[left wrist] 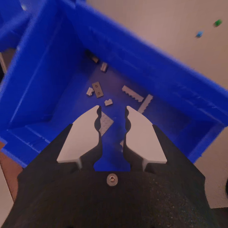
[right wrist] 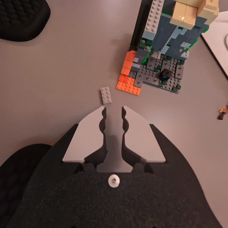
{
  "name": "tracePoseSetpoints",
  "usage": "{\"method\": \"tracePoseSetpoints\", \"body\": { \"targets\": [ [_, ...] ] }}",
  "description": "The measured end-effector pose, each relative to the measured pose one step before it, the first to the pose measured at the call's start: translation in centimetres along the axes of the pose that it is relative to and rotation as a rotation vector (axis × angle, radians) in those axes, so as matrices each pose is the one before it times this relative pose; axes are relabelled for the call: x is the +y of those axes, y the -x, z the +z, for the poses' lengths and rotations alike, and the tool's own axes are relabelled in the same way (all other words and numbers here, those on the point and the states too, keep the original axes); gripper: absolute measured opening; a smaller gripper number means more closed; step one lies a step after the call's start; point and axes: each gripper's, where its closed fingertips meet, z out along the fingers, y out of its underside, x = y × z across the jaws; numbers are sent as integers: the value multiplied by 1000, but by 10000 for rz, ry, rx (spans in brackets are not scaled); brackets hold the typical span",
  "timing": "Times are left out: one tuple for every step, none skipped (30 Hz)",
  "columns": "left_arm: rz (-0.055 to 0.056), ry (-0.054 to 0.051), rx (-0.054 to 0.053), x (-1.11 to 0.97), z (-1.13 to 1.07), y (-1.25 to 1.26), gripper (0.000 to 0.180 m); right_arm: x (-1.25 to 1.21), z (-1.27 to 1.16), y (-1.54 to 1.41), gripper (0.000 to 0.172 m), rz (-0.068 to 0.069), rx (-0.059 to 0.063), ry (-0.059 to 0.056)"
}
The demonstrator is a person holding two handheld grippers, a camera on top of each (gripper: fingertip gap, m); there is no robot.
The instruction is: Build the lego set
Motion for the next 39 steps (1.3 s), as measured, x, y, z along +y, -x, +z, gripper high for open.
{"method": "tracePoseSetpoints", "body": {
  "targets": [
    [-37,382,-6,468,866,255,38,166,-28,83,23,30,2,10],
    [-16,248,-56,221,735,224,38,159,-41,39,23,39,7,15],
    [14,282,-48,257,651,174,39,117,-63,39,23,50,1,0],
    [-17,313,46,291,609,41,40,78,-83,34,22,51,-5,-7],
    [-52,193,-9,130,532,148,40,77,-98,2,22,34,15,-8],
    [-39,144,-56,81,439,211,40,78,-112,-11,22,25,26,-3],
    [-25,129,18,76,363,76,40,78,-111,-3,22,23,18,-3],
    [-74,134,97,97,341,-45,40,73,-110,-1,22,28,10,-11],
    [-53,154,79,150,332,-44,40,67,-94,-12,22,35,15,-20],
    [6,120,40,119,301,-23,41,68,-81,-15,22,40,6,-21],
    [0,114,25,113,303,-19,40,72,-53,3,22,42,1,-14],
    [-12,114,32,151,301,-35,40,83,-32,-18,22,33,8,-10],
    [-33,92,68,130,264,-78,39,69,-3,3,22,25,5,-7],
    [-161,-217,154,-339,-12,-145,38,49,17,0,22,27,-1,-9],
    [-41,68,48,75,93,5,36,7,10,27,22,19,-7,-17],
    [-54,-69,104,-83,8,-94,35,0,20,21,22,8,-4,-13],
    [-46,-6,126,13,30,-139,33,-6,28,22,22,-4,2,-8],
    [-46,-9,99,22,18,-118,32,-35,36,31,22,-6,-4,-21],
    [-30,-17,36,15,2,-35,30,-43,42,33,22,3,-8,-25],
    [-27,-20,13,10,5,-4,30,-36,60,35,22,6,-7,-31],
    [-27,-25,43,16,15,-44,29,-22,62,34,22,11,-14,-29],
    [-21,-36,76,6,11,-95,27,-23,83,27,22,14,-15,-23],
    [11,-42,22,-12,-2,-32,27,7,83,21,22,7,-9,-18],
    [11,-8,-3,44,-9,-10,26,-2,84,33,22,1,-18,-9],
    [2,-15,13,13,-8,-34,22,-19,73,23,21,2,-17,-9],
    [53,-11,15,30,-3,-52,18,-24,61,12,21,1,-5,-14],
    [129,-51,10,-18,-6,-78,14,-49,37,2,21,-6,3,-23],
    [178,-116,-76,-74,30,-2,11,-45,26,21,21,-1,-7,-31],
    [156,-77,-80,-34,-8,8,7,-44,11,0,21,8,-5,-31],
    [121,-36,-118,32,-34,50,7,-13,2,-11,21,8,1,-19],
    [125,-8,-110,79,-40,29,7,4,-8,-6,21,4,-5,-5],
    [148,-36,-94,77,-56,2,7,14,1,-27,21,7,-2,0],
    [59,-64,-41,43,-76,-41,7,5,-10,-16,21,5,-7,-8],
    [-8,-62,33,7,-91,-80,8,3,-21,-29,21,5,-7,-7],
    [-11,-62,15,-37,-96,-15,11,4,-4,-66,21,0,7,-4],
    [9,-28,2,-45,-103,11,13,-7,-6,-62,21,-2,5,-2],
    [5,22,26,-16,-95,-9,16,-24,-2,-76,21,11,1,-5],
    [-29,35,28,-41,-77,9,19,-45,15,-59,20,11,0,-13],
    [-85,27,48,-59,-56,7,22,-66,25,-38,20,-1,-8,-10]
  ]
}}
